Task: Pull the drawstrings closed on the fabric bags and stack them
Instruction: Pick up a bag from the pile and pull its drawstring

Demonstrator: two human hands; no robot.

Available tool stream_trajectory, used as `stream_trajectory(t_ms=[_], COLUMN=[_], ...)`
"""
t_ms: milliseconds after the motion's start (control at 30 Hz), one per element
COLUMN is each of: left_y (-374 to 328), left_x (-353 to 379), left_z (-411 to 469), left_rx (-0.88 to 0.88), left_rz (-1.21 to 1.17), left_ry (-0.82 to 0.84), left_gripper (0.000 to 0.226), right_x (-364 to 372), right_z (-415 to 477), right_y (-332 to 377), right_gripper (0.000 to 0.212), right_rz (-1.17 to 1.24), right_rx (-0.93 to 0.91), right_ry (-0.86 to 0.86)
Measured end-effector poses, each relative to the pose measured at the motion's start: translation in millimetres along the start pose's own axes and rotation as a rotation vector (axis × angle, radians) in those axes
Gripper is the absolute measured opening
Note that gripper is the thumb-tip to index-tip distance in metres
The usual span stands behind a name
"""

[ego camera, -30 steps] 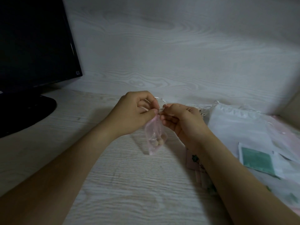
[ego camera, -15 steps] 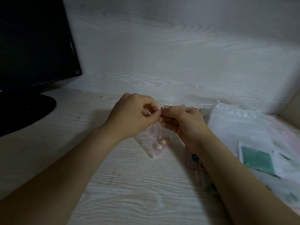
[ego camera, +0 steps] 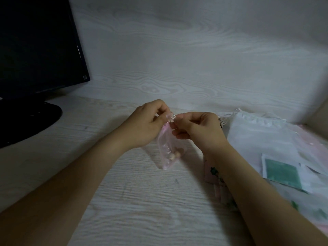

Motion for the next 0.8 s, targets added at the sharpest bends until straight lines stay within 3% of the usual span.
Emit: stream_trajectory(t_ms=[267, 533, 800], left_y=[5.9, 5.2, 0.1], left_x=[-7.0, -10.4, -13.2], left_z=[7.5, 6.2, 9.4], left_rx=[-0.219, -0.261, -0.338], left_rz=[-0.361, -0.473, -0.909], left_ry=[-0.131, -0.237, -0.268], left_gripper=[0.020, 0.013, 0.018], right_x=[-1.4, -0.7, -0.4], right_z=[1.0, 4.0, 5.3], right_y=[0.3, -4.2, -6.1], right_gripper=[0.011, 0.014, 0.013], right_rz=[-0.063, -0.099, -0.108], right_rx=[-0.043, -0.018, -0.018], right_ry=[-0.002, -0.013, 0.007])
Point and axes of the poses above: each hand's wrist, its own z-axis towards the middle knuckle, its own x-axis out of the palm, y = z × x, the point moved 2 cm from there along z, towards the middle knuckle, and after that the axes turned 4 degrees about -z, right-handed, at the moved point
